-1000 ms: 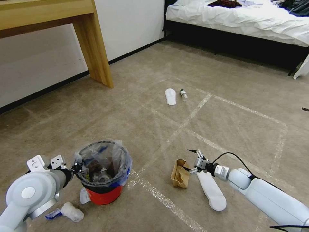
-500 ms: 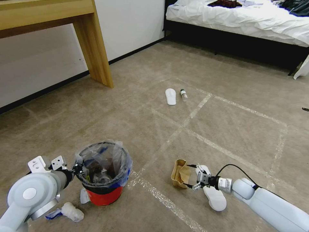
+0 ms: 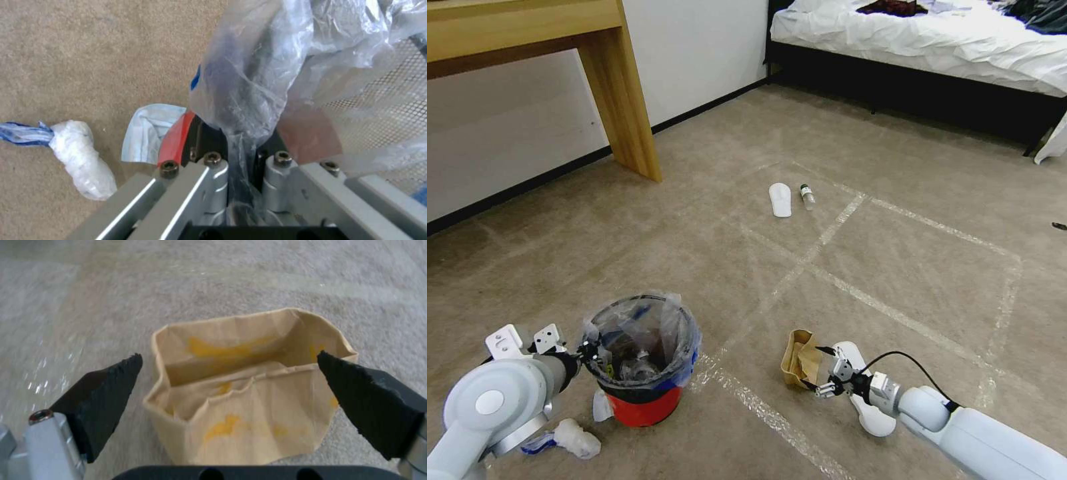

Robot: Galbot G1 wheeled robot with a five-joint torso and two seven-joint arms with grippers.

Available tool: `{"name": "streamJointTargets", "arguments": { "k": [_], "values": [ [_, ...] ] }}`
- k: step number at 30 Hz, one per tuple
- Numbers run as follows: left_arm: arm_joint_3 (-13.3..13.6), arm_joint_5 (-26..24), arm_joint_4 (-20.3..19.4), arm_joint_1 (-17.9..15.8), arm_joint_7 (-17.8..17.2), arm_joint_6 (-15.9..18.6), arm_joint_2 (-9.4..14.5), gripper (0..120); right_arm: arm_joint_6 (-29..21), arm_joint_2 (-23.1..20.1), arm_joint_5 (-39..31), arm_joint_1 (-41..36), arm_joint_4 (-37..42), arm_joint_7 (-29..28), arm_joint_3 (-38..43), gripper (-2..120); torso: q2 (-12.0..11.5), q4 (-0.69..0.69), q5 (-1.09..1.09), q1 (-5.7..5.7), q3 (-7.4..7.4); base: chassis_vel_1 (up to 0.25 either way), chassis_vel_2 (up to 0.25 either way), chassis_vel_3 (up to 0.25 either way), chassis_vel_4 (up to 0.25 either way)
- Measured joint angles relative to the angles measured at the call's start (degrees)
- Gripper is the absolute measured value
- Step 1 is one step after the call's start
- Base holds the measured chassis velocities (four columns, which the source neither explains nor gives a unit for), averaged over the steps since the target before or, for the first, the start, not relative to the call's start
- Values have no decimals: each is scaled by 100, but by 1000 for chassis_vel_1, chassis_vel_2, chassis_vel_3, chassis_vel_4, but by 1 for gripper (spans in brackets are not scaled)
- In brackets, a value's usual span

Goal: Pick up the trash bin and place the garbage on the floor into it.

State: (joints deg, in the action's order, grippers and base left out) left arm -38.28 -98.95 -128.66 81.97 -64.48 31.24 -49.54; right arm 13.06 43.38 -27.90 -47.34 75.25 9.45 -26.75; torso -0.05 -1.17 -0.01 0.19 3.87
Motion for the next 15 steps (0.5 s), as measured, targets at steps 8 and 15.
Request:
{"name": "streamJointTargets", "arguments": {
  "k": [8, 15],
  "values": [
    [-9, 1, -2, 14, -9, 0, 22, 4, -896, 171, -688, 280, 353, -779, -411, 100, 0, 1, -1, 0, 0, 0, 0, 0, 0],
    [-33, -3, -6, 23, -15, 0, 55, 4, -1558, 260, -1066, 329, 616, -1321, -593, 100, 0, 0, 0, 0, 0, 0, 0, 0, 0]
  ]
}}
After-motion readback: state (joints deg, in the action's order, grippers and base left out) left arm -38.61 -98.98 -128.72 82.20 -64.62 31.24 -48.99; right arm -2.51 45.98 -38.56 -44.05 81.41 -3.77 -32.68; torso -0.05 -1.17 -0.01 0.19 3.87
